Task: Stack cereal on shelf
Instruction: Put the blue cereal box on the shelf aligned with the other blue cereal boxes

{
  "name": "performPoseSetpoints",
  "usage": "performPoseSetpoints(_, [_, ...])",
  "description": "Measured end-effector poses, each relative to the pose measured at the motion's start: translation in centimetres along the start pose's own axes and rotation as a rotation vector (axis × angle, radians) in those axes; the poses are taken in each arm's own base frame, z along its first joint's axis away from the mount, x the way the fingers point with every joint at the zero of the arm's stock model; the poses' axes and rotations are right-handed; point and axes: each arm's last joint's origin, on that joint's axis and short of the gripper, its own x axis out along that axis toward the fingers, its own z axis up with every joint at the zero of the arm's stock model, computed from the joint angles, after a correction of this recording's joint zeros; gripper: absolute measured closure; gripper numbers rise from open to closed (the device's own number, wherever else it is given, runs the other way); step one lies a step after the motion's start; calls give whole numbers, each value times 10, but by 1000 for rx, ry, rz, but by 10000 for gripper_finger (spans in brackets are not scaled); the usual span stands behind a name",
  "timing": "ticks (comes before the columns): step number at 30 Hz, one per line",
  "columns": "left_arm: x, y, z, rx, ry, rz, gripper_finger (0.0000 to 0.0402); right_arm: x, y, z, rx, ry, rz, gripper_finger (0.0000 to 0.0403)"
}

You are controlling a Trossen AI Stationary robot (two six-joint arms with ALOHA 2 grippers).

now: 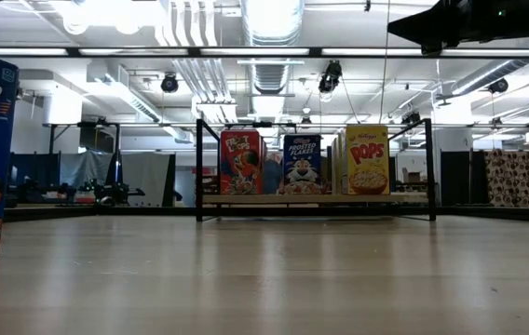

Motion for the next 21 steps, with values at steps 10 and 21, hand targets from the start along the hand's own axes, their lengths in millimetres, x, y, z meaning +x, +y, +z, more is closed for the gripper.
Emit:
performPoseSetpoints(10, [23, -5, 5, 33, 72, 126, 120, 0, 0, 0, 0, 0, 0, 394])
performPoseSetpoints(21, [21, -4, 6, 31, 106, 128, 130, 0, 0, 0, 0, 0, -1, 394])
